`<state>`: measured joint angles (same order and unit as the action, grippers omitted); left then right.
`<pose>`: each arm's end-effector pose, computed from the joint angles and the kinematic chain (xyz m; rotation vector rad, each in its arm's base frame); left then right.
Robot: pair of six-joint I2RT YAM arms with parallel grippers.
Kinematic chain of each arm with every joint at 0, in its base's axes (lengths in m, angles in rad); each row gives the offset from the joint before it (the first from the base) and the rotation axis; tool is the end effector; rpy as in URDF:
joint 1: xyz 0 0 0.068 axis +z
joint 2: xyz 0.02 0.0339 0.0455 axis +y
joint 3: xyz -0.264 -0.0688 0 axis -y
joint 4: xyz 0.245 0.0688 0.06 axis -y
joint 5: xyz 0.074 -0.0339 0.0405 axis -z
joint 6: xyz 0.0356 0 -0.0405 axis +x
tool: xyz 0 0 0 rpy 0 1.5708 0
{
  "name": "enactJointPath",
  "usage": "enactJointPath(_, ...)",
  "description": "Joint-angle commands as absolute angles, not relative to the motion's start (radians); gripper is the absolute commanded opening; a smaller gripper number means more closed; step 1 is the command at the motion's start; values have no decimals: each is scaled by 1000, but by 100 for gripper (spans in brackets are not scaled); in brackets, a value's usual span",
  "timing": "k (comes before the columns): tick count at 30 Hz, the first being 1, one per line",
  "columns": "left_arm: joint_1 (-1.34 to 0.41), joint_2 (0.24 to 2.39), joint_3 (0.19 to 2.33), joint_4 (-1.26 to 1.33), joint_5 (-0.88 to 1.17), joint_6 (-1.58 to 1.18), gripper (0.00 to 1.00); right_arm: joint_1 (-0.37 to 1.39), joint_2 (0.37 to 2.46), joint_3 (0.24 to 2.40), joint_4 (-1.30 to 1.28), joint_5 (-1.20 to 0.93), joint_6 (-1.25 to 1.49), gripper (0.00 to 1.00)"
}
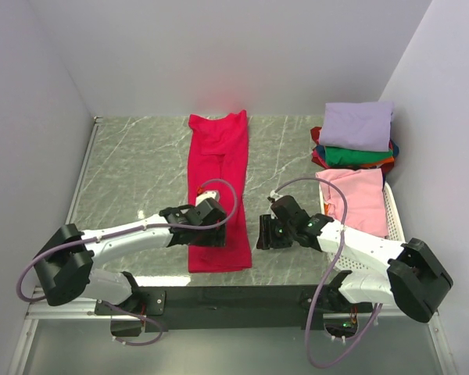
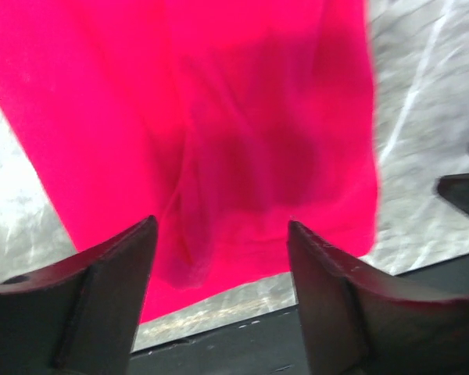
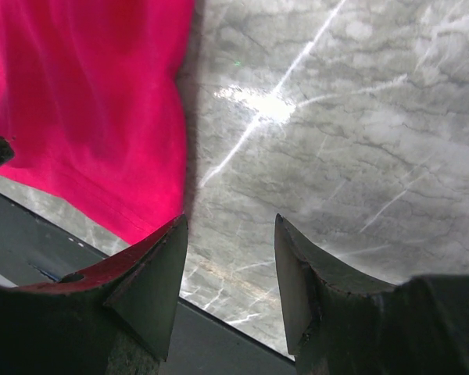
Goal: Fold and stack the t-shirts
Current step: Fold the tshirt
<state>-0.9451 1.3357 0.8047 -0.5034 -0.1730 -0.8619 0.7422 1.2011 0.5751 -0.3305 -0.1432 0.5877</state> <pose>0.1548 -0.2038 0.2042 0.0470 2.6449 -0.4290 0.1596 0.1533 0.1755 -0.2661 2.6519 0.6719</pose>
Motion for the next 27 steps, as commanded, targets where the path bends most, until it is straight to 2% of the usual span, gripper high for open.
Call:
enactJointPath(1, -983, 1350, 810, -563, -247, -900, 72, 750, 1177, 560, -293, -143, 601, 56)
enactJointPath(8, -1026, 1351, 811, -607, -259, -913, 59, 753, 1198, 552, -278, -164, 609, 56)
enactJointPath(13, -1049, 1370, 795, -609, -255, -913, 57, 773, 1204, 554, -276, -164, 615, 56)
enactJointPath(19, -1054, 1359, 769, -540, -167, -900, 47, 821, 1180, 554, -285, -137, 634, 56)
enactJointPath(23, -1054, 1362, 765, -502, -124, -894, 31, 850, 1166, 551, -301, -109, 650, 56)
enactJointPath(24, -1055, 1362, 764, -493, -105, -893, 23, 863, 1161, 552, -304, -104, 653, 56)
enactJointPath(26, -1054, 1359, 759, -479, -81, -893, 14, 879, 1151, 554, -307, -86, 663, 56)
enactJointPath(27, -1054, 1356, 759, -465, -68, -897, 0, 887, 1143, 555, -308, -75, 666, 56)
